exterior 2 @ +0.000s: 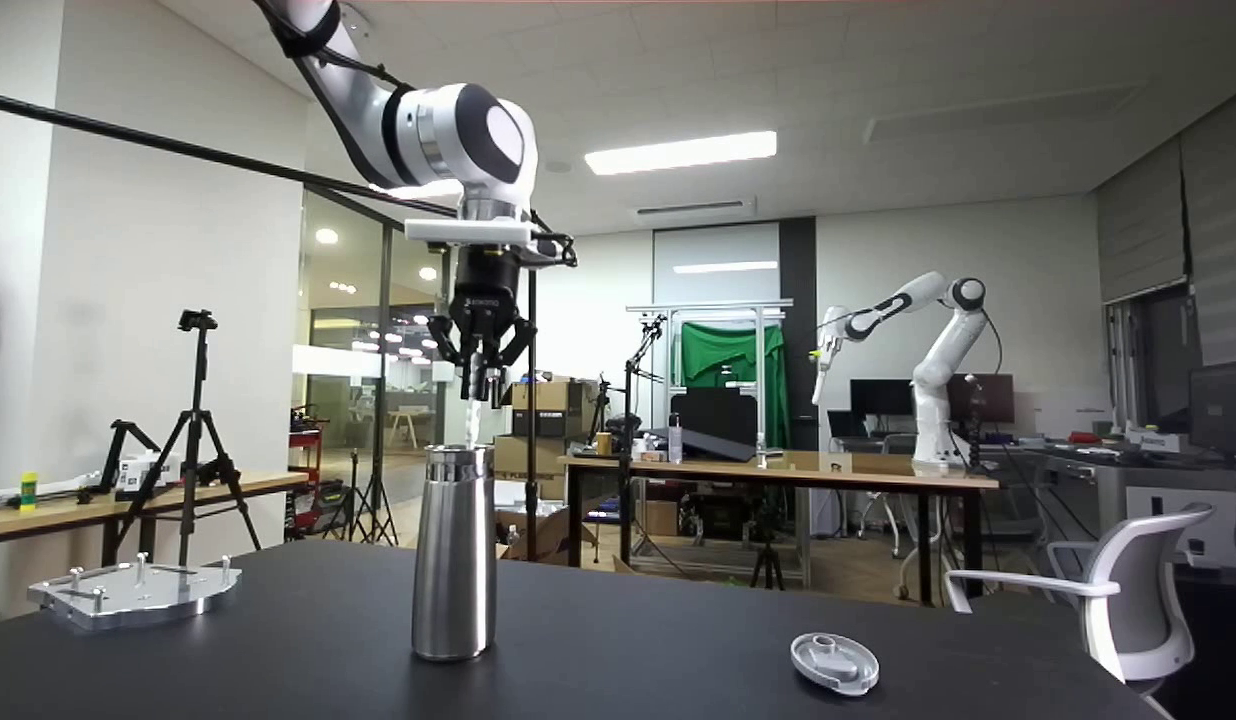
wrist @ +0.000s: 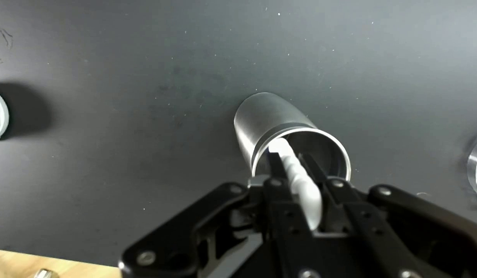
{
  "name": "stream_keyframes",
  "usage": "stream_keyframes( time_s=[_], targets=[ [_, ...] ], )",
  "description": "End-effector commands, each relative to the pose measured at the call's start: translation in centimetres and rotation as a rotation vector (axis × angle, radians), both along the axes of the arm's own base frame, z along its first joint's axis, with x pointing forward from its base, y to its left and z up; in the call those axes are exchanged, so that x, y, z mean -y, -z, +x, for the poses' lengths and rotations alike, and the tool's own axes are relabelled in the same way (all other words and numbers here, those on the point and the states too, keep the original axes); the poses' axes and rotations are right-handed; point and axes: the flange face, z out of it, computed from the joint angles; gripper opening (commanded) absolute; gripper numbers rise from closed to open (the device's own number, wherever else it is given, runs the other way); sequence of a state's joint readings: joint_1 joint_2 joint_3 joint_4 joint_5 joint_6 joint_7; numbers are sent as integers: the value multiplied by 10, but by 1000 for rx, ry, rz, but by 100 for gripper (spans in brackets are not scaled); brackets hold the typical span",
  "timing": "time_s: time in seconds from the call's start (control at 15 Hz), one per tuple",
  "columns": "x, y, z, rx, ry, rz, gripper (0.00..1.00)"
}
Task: Use the brush to clean the inside of the silver bottle
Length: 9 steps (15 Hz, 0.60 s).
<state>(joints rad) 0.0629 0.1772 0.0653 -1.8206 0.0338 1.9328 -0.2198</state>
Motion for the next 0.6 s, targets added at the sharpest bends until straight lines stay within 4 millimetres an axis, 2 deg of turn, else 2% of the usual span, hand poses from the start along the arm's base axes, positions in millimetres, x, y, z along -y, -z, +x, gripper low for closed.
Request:
stream_keyframes(
  time_s=[0.0, 0.2, 0.53],
  targets=[
    [-4, -8, 0, 3, 5, -22, 4],
    [-5, -30, -4, -6, -13, -24, 4],
    [-5, -103, -14, 25, -26, -37, 4]
  ],
)
